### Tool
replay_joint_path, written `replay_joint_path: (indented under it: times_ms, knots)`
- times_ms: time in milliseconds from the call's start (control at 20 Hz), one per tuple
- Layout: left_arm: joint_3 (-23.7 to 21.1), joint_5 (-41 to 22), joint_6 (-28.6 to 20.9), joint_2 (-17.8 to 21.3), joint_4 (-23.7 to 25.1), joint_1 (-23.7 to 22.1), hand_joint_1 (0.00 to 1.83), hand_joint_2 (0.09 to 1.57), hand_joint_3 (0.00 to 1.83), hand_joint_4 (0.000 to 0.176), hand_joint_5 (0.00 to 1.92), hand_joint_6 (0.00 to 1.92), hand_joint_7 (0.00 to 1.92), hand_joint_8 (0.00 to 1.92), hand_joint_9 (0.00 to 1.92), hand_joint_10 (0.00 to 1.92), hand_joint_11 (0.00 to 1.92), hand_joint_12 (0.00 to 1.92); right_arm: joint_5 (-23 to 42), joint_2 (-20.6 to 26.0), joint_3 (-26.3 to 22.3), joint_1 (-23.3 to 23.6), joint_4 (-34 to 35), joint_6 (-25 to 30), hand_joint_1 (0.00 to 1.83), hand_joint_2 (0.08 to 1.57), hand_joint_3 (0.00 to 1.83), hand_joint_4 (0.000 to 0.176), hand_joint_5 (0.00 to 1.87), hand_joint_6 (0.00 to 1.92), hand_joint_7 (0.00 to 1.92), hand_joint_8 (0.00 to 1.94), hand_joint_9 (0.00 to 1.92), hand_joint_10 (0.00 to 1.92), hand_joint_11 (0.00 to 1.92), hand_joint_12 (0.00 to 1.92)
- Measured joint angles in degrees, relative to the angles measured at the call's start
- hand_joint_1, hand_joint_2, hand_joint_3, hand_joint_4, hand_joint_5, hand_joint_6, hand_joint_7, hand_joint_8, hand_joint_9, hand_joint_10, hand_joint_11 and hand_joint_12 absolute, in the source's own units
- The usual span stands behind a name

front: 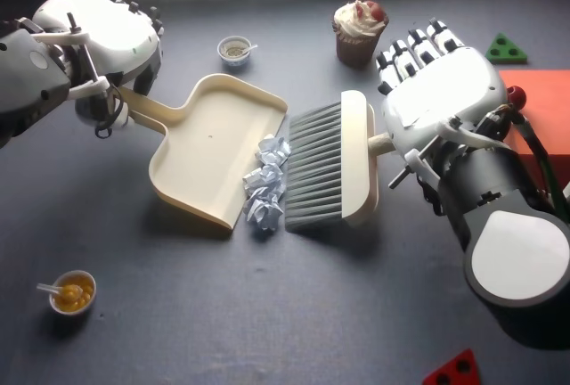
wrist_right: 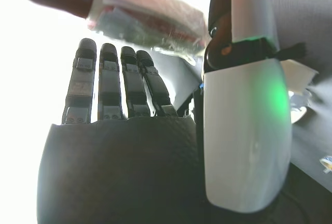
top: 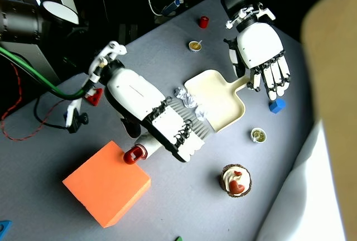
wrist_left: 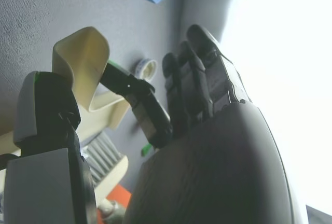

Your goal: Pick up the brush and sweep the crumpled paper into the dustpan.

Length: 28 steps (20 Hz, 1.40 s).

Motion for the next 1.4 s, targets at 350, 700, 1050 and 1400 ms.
replay_joint_path:
  times_ms: [350, 700, 1050, 1400]
  knots:
    - [0.0, -0.3, 0.0, 0.0, 0.0, 0.0, 1.09, 1.11, 0.00, 0.000, 1.00, 0.95, 0.35, 0.00, 0.28, 0.00, 0.13, 0.56, 0.9, -3.0, 5.0, -1.4, 1.0, 2.9, 1.15, 0.94, 0.01, 0.000, 0.06, 0.01, 0.02, 0.00, 0.03, 0.00, 0.11, 0.01]
    - [0.0, -0.4, 0.0, 0.0, -0.1, 0.0, 1.09, 1.11, 0.00, 0.000, 1.01, 0.93, 0.37, 0.00, 0.30, 0.00, 0.13, 0.56, 1.3, -3.8, 6.4, -2.1, 0.5, 3.4, 1.19, 0.95, 0.00, 0.000, 0.13, 0.01, 0.06, 0.01, 0.08, 0.01, 0.13, 0.01]
    - [0.0, -0.4, 0.0, 0.0, -0.1, -0.1, 1.08, 1.11, 0.00, 0.010, 0.99, 0.96, 0.35, 0.00, 0.22, 0.00, 0.02, 0.56, 1.2, -3.6, 5.2, -2.1, -1.7, 4.3, 1.23, 0.92, 0.00, 0.000, 1.03, 0.81, 0.97, 1.08, 0.85, 1.41, 0.71, 1.55]
    - [-0.1, -0.4, 0.0, 0.1, -0.2, -0.1, 1.08, 1.11, 0.00, 0.016, 0.99, 0.96, 0.33, 0.01, 0.22, 0.01, 0.01, 0.54, 1.7, -3.0, 4.8, -2.0, -1.5, 5.0, 1.40, 1.11, 0.01, 0.176, 1.08, 1.92, 1.17, 1.94, 1.31, 1.92, 1.41, 1.92]
